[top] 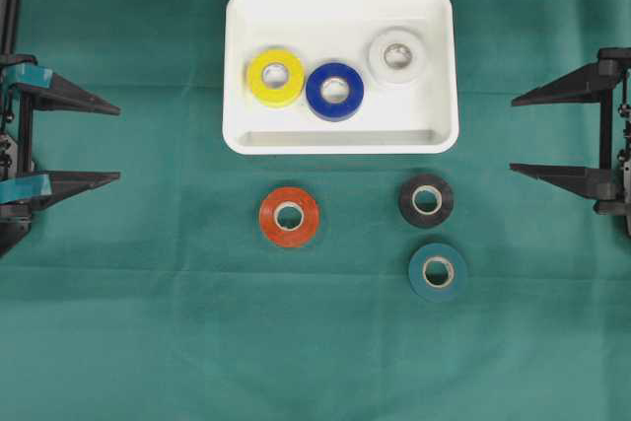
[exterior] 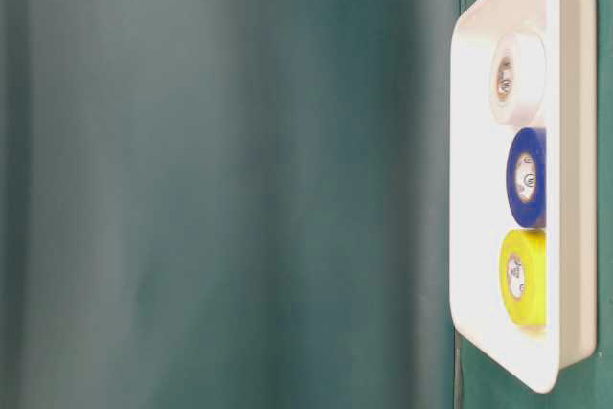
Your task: Pick up the tape from a random location and place it into the white case.
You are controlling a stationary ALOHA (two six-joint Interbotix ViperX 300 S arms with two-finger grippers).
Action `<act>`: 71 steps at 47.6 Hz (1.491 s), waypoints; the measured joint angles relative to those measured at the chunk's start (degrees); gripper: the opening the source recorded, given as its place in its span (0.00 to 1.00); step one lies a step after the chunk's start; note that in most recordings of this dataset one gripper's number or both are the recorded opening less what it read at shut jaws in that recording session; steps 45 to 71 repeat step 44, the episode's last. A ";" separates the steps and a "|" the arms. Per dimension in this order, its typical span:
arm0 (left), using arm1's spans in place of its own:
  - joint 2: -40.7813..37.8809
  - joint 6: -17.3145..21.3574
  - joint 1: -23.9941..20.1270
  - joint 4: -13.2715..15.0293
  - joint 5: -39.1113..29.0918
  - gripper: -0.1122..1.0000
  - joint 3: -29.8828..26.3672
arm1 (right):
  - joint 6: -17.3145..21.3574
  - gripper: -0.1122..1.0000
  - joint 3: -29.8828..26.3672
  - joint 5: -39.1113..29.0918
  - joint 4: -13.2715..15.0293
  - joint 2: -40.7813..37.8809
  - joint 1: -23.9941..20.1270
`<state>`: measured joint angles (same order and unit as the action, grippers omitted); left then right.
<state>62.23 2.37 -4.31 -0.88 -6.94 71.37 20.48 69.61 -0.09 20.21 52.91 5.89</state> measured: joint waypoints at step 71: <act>0.00 -0.09 0.00 0.09 -0.70 0.98 0.00 | 0.00 0.86 0.00 -0.09 0.00 -0.09 0.00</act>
